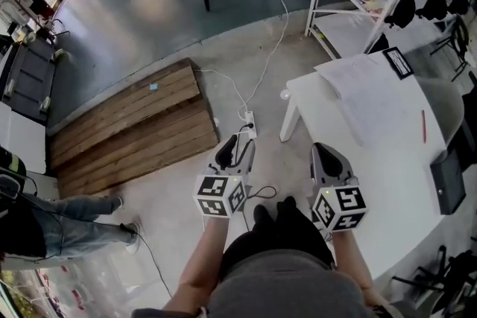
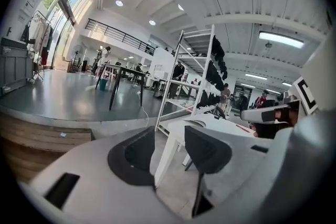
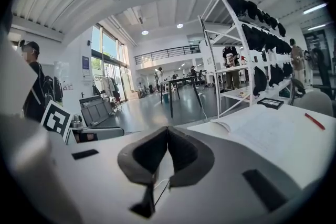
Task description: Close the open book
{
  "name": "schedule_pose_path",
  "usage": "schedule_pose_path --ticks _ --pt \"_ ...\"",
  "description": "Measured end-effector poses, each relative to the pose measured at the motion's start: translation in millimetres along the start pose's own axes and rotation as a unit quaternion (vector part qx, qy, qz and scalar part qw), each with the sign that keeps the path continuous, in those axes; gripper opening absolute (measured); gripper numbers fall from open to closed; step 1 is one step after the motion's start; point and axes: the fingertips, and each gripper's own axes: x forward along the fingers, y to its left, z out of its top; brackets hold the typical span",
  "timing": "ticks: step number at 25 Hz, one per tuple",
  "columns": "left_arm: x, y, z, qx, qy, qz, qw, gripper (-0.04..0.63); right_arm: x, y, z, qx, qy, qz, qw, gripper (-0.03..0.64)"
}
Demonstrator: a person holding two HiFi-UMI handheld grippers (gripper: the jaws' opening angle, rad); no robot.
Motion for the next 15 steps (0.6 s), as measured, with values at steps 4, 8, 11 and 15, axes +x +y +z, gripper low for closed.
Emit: schedule_pose_path --ticks 4,8,11,15 --pt "41 -18 4 0.000 0.012 -0.036 0.9993 0.167 2 -36 8 0.015 -0.011 -0.037 0.999 0.003" --pt "82 -42 10 -0.001 0.023 -0.071 0.9972 0.167 5 -75 18 0.029 -0.021 -0.071 0.997 0.003" --pt "108 -60 17 0.008 0.030 -0.095 0.9950 0.167 2 -99 26 0.038 -0.030 -0.093 0.994 0.003" --pt "141 -87 22 0.013 0.040 -0.122 0.9916 0.167 -7 -133 30 0.053 -0.039 -0.119 0.991 0.005"
